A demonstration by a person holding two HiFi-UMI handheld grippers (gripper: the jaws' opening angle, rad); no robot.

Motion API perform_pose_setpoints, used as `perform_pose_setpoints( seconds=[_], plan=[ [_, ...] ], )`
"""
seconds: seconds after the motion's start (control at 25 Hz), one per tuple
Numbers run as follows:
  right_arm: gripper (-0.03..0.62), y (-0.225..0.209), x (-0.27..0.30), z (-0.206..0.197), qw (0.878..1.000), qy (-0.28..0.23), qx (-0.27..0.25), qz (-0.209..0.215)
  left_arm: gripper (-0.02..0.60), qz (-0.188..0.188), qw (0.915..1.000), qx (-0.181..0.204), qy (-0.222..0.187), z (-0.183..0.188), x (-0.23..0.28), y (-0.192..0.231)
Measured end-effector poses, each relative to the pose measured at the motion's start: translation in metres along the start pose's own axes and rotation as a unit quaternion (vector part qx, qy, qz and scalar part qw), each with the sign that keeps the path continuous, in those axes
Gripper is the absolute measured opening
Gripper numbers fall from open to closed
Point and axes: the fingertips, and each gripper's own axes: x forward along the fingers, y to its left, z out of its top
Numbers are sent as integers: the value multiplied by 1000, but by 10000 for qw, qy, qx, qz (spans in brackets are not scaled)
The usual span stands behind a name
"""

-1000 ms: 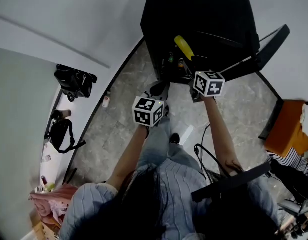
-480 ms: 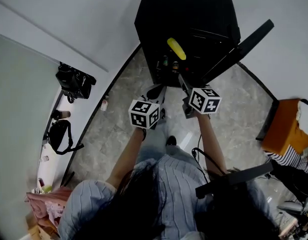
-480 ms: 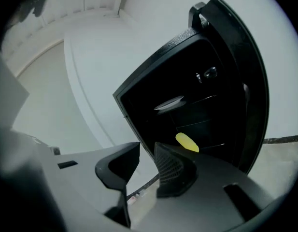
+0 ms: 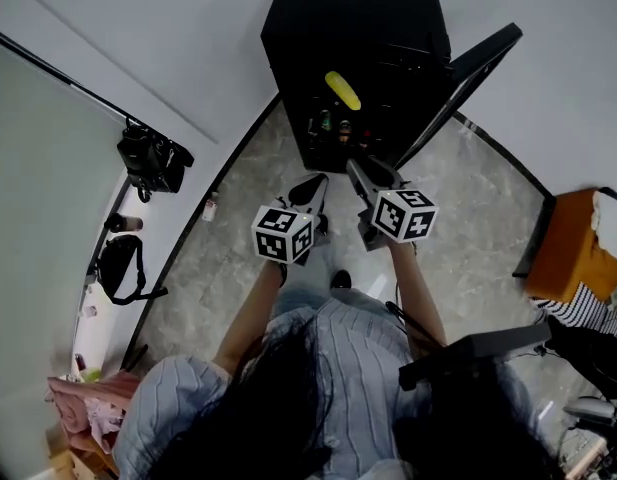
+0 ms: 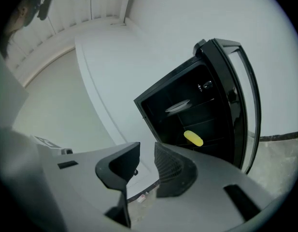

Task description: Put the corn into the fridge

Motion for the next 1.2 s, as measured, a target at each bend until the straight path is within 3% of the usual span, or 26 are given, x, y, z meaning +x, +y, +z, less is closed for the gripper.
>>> perform_pose_setpoints(
  seconds=[0.36,0.56,1.2],
  plan=[
    [97,27,-63,-18,9998,-123,116,54,9,152,9995,-126,-259,-8,-33,-35],
    [97,35,-86,-31,9999,-94,71,52,9,188,9996,-115,-178,-19,-47,-53],
    [84,71,-102,-58,9997,-144,153,105,9,162,9998,-46,-68,-36,-89,-58]
  ],
)
